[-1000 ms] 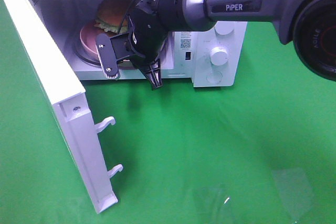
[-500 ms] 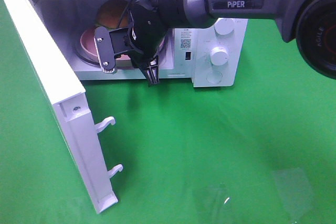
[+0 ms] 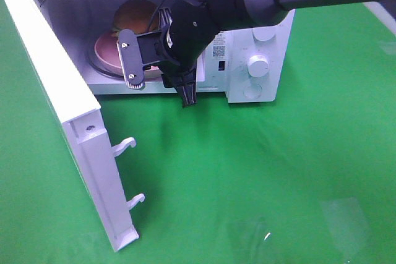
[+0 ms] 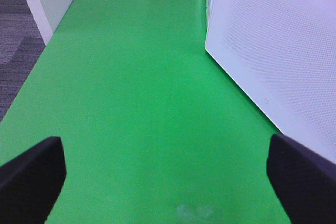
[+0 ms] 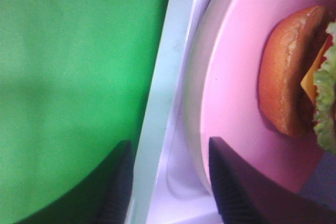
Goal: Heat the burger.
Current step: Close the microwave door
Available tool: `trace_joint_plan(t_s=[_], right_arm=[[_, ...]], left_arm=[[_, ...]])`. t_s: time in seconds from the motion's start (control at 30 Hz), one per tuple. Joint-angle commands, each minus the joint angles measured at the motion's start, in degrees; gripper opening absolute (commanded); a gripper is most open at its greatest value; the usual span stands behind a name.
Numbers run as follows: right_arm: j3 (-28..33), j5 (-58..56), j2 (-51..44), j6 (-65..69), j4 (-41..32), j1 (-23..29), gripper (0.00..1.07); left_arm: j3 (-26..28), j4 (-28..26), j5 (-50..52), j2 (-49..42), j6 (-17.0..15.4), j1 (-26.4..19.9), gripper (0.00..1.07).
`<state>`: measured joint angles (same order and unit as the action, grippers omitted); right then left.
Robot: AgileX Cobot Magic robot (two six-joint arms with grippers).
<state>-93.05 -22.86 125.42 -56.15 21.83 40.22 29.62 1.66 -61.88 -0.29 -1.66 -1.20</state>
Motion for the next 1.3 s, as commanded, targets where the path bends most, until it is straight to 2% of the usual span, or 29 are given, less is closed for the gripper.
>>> trace_joint_plan(t_s=[0.03,0.13,0.37,0.43,0.53,0.57,0.67,0.7,0.8,0.87,0.93,1.03,1.2,1.27,1.3], right_arm=[[2.6,1.4,-2.3,0.5,-0.7,-0.1,0.51],[7.0,2.4,-5.3,0.5,-1.5,-0.1,0.56],[14.4,3.6,-10.4,0.6,-1.8,-0.1,0.61],[19.9,4.6,-14.4,1.0,-3.0,-0.1,0.63],[20.9,4.6,-15.3,1.3,-3.6,-0.1,0.63],[23.4,5.0,-17.5,2.9,-5.1,-0.1,0.63],[25.7,5.9,-19.4,4.9,-6.6,-0.1,0.63],[28.0,6.0,-21.7,8.0,-7.3,-0.1,0.63],[30.0,6.0,-23.8,11.8,-7.8,-0.1,0.64],[33.6,5.5,-28.6,23.1,-9.5,-0.2,0.65],[35.1,5.3,-30.9,28.2,-10.4,-0.6,0.65],[36.0,5.2,-32.4,30.9,-10.9,-1.0,0.65],[40.7,2.0,-40.3,41.4,-12.1,-3.8,0.65],[41.9,0.3,-42.7,43.9,-12.2,-4.9,0.68],[43.1,-0.6,-45.2,47.7,-12.7,-5.8,0.73]], left_arm=[[-0.1,0.2,0.8,-0.9,0.0,-0.1,0.98],[-0.1,0.2,0.8,-0.9,0.0,-0.1,0.98],[-0.1,0.2,0.8,-0.9,0.0,-0.1,0.98],[-0.1,0.2,0.8,-0.9,0.0,-0.1,0.98],[-0.1,0.2,0.8,-0.9,0.0,-0.1,0.98],[-0.1,0.2,0.8,-0.9,0.0,-0.1,0.98],[-0.1,0.2,0.8,-0.9,0.0,-0.1,0.98],[-0.1,0.2,0.8,-0.9,0.0,-0.1,0.98],[-0.1,0.2,0.8,-0.9,0.0,-0.1,0.98],[-0.1,0.2,0.8,-0.9,0.0,-0.1,0.98],[-0.1,0.2,0.8,-0.9,0.0,-0.1,0.98],[-0.1,0.2,0.8,-0.9,0.0,-0.1,0.98],[-0.1,0.2,0.8,-0.9,0.0,-0.1,0.98],[-0.1,0.2,0.8,-0.9,0.0,-0.1,0.98],[-0.1,0.2,0.8,-0.9,0.0,-0.1,0.98]])
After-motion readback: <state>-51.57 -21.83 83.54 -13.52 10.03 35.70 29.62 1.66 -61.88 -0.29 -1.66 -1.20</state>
